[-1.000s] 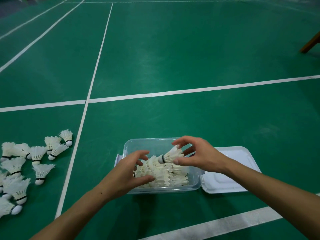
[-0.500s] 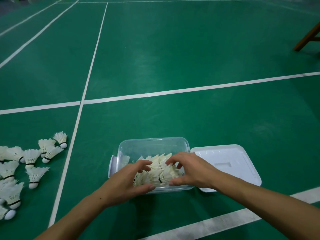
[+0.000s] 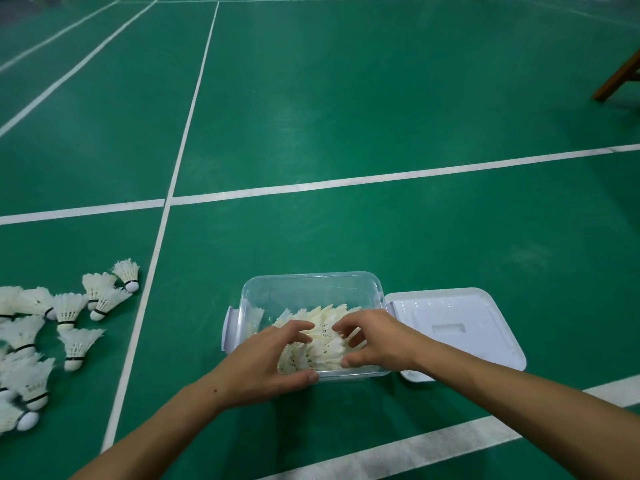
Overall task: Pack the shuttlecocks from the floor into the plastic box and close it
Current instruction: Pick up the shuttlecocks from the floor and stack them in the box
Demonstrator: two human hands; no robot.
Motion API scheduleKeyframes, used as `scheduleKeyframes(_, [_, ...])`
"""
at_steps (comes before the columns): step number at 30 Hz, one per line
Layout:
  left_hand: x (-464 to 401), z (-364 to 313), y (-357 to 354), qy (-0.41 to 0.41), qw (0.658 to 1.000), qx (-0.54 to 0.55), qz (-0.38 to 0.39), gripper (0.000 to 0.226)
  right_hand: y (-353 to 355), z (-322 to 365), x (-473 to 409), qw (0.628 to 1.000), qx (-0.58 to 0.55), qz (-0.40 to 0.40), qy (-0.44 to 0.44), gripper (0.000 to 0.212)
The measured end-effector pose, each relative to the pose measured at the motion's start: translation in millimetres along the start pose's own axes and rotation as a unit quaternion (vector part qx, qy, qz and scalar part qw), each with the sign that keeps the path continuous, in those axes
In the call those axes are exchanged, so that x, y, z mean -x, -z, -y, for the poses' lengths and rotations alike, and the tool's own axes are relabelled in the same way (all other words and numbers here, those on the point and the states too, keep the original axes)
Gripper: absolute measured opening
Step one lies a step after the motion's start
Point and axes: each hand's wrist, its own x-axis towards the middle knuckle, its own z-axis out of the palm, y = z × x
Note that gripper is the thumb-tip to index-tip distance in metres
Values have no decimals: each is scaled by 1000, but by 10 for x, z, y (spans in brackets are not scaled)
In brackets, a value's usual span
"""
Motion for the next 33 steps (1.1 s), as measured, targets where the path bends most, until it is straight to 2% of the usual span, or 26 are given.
scheduleKeyframes(5, [-34, 0, -19, -11, 1000, -16, 11, 82, -28, -2, -87, 1000, 2, 10, -1, 69])
scheduleKeyframes(12, [29, 47, 22, -7, 999, 44, -27, 81, 85, 5, -48, 999, -16, 38, -4, 71])
scheduleKeyframes(15, [108, 78, 82, -11, 997, 59, -58, 77, 173, 49, 5, 999, -26, 26, 3, 67])
scheduleKeyframes(18, [236, 138, 212, -17, 989, 73, -126, 70, 279, 166, 45, 1000, -16, -6, 19, 61])
scheduleKeyframes(23, [623, 485, 507, 41, 958, 111, -261, 65, 417, 681, -96, 995, 2, -49, 82, 51])
scheduleKeyframes(27, [1016, 956, 682, 133, 909, 173, -354, 63, 314, 1277, -451, 990, -13, -43, 134, 52])
scheduleKeyframes(30, [1267, 1318, 758, 187, 880, 197, -389, 67, 120, 1669, -790, 986, -5, -33, 163, 54])
scheduleKeyframes(33, [1492, 1646, 788, 225, 865, 198, -402, 69, -153, 2011, -1153, 983, 23, -9, 183, 57])
